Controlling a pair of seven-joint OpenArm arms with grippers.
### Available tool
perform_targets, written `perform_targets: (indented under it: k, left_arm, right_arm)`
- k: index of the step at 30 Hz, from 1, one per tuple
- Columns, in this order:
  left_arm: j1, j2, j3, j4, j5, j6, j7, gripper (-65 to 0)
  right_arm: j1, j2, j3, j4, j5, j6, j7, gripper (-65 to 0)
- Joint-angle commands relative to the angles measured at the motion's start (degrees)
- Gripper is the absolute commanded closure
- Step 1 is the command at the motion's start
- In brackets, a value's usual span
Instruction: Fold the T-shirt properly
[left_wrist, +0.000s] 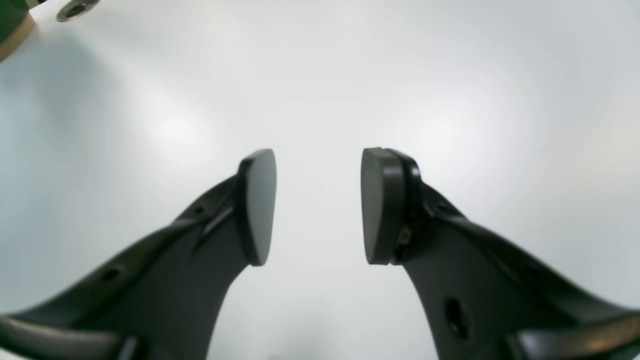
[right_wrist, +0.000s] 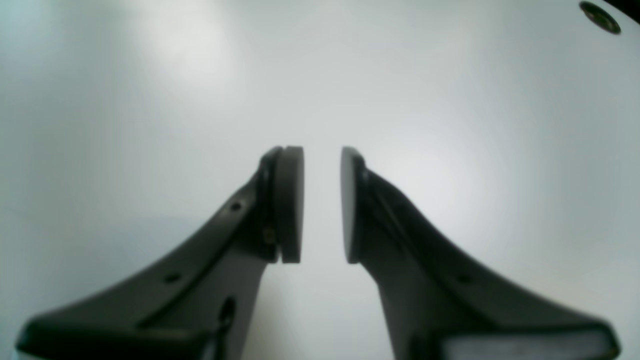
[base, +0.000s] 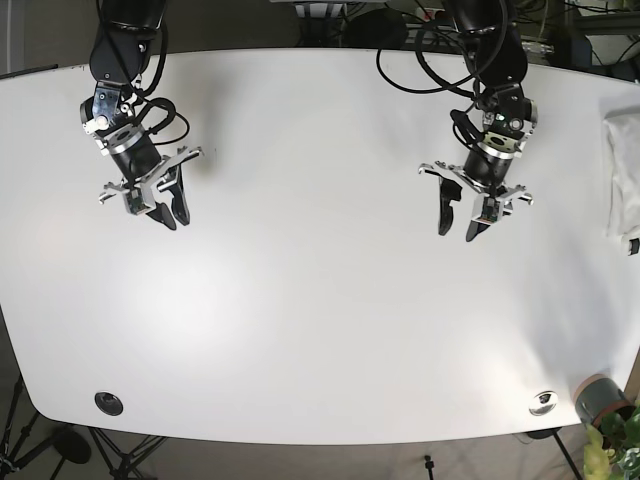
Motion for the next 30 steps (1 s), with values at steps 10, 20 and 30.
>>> perform_targets:
  k: [10, 20, 30]
  left_arm:
    - [7.5, 5.2, 3.7, 0.0, -0.8, 7.0, -11.8, -24.4]
    - [18.7, 5.4, 8.4, 2.6, -1.1, 14.0, -18.2, -24.4]
    - [25.8, 5.5, 9.6, 6.6, -2.0, 14.1, -18.5, -24.4]
  right_arm:
    - [-6.3, 0.4, 0.0, 1.0, 1.1, -0.78, 7.6, -11.6]
    - [-13.1, 0.5, 0.0, 1.4, 2.0, -5.09, 10.6, -11.6]
    - [-19.6, 1.3, 0.1, 3.7, 10.7, -5.18, 10.7, -11.6]
